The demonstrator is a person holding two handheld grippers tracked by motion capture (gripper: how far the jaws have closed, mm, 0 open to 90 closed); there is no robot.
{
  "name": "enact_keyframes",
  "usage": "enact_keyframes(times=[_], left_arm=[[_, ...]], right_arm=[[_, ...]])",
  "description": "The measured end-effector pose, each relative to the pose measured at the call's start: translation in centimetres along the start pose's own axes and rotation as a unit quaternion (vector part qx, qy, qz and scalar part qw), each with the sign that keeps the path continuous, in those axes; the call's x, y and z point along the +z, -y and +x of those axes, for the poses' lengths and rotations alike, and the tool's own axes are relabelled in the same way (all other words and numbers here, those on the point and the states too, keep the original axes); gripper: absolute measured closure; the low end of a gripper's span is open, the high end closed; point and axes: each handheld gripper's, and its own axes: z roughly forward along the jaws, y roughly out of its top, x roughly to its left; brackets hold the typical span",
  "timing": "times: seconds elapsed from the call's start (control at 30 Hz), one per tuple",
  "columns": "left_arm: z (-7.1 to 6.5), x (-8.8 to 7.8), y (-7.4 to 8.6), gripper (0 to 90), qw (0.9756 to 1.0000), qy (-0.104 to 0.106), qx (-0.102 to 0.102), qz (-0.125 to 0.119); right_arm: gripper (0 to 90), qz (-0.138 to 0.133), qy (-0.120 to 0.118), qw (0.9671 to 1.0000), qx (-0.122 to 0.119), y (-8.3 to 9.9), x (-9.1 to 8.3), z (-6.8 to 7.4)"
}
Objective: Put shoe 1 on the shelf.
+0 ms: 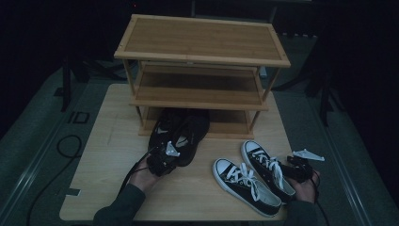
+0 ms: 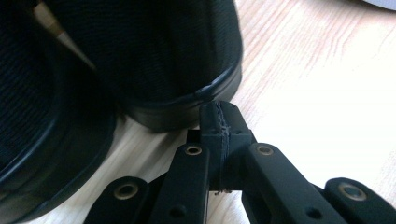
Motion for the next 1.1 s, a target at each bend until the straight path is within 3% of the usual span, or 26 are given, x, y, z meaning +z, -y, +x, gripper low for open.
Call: enact_keyframes(times=[0.27,0.5,0.67,0.87,1.1], left_arm=[[-0.2,0.5,-2.2,90.0,0.9999,-0.008,0.003,-0.011],[-0.5,1.4,-3.7,90.0,0.9998,0.001,0.008,-0.021],[-0.9,1.7,-3.5,90.0,0.9997,-0.005,0.023,-0.002],[-0.6,2.3,-2.5,90.0,0.9995,-0.015,0.021,0.017],[-0.4,2.6,-3.5,90.0,0.9998,-0.011,0.011,0.010]], right_arm=[[34.4,0.000,0.000,1.0000,0.000,0.0,0.0,0.0],[34.3,0.000,0.000,1.0000,-0.001,0.0,0.0,0.0],[34.3,0.000,0.000,1.0000,-0.001,0.0,0.0,0.0],[34.2,0.001,0.000,1.0000,-0.001,0.0,0.0,0.0],[34.2,0.001,0.000,1.0000,-0.002,0.0,0.0,0.0]])
